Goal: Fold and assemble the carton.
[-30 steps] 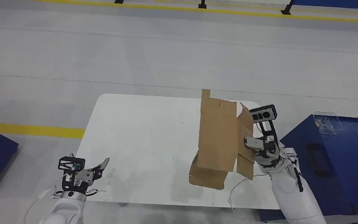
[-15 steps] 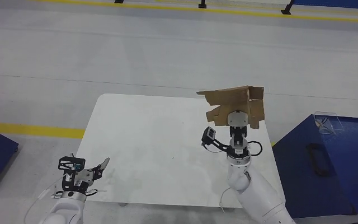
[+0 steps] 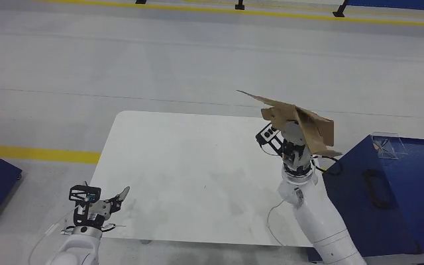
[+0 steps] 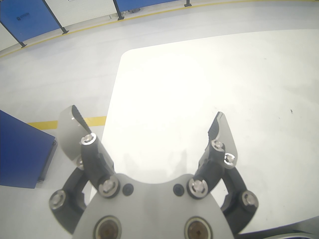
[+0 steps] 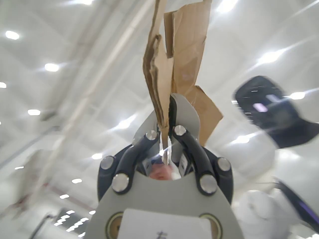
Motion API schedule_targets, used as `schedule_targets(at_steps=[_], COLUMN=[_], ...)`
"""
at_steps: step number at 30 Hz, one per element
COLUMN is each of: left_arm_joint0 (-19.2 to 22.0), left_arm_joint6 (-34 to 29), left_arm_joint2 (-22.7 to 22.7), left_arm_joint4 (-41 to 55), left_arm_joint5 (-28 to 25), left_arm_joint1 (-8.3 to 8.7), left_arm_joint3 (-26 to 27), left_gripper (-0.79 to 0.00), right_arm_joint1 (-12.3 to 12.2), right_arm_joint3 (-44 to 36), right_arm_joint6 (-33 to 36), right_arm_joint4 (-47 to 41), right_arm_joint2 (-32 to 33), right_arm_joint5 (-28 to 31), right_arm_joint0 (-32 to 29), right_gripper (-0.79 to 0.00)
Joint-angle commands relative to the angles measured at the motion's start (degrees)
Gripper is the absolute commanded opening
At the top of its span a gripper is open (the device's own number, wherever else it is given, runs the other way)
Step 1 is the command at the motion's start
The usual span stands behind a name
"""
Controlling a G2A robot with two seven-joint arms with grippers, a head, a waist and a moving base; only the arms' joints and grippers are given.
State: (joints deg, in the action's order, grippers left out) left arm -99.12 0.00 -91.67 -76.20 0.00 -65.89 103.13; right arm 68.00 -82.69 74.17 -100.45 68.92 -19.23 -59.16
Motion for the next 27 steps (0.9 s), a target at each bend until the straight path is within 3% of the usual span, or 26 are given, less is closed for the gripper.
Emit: schedule_targets(at_steps=[1, 7, 13, 20, 21, 24, 27], left_arm_joint0=[0.0, 0.0, 0.0, 0.0, -0.13, 0.36, 4.08], left_arm_joint6=[0.0, 0.0, 0.0, 0.0, -1.31, -16.96, -32.81], left_arm_joint2=[0.0, 0.0, 0.0, 0.0, 0.17, -2.36, -6.17], left_arm_joint4=[0.0, 0.0, 0.0, 0.0, 0.66, 15.08, 40.86], left_arm_joint5=[0.0, 0.0, 0.0, 0.0, -0.88, -7.09, 0.14], left_arm_joint1=[0.0, 0.0, 0.0, 0.0, 0.0, 0.16, -0.3], left_arm_joint3=[0.0, 0.0, 0.0, 0.0, 0.03, 4.94, 7.14], left_gripper=[0.0, 0.0, 0.0, 0.0, 0.0, 0.0, 0.0], right_arm_joint1=[-0.59, -1.6, -1.49, -1.49, -1.49, -1.73, -1.88], right_arm_joint3=[-1.98, -4.03, -1.72, -1.72, -1.72, -2.86, -3.58], right_arm_joint6=[1.02, 0.58, -3.42, -3.42, -3.42, -5.84, -5.22], right_arm_joint4=[16.33, 44.51, 57.25, 57.25, 57.25, 63.7, 66.32], right_arm_joint2=[2.54, 3.9, 0.76, 0.76, 0.76, 0.6, 0.08], right_arm_joint5=[7.62, 26.17, 30.77, 30.77, 30.77, 31.17, 31.32], right_arm_joint0=[-0.77, -2.99, -2.94, -2.94, -2.94, -2.63, -2.71], right_gripper=[-0.785, -0.785, -0.785, -0.785, -0.785, -0.785, -0.785])
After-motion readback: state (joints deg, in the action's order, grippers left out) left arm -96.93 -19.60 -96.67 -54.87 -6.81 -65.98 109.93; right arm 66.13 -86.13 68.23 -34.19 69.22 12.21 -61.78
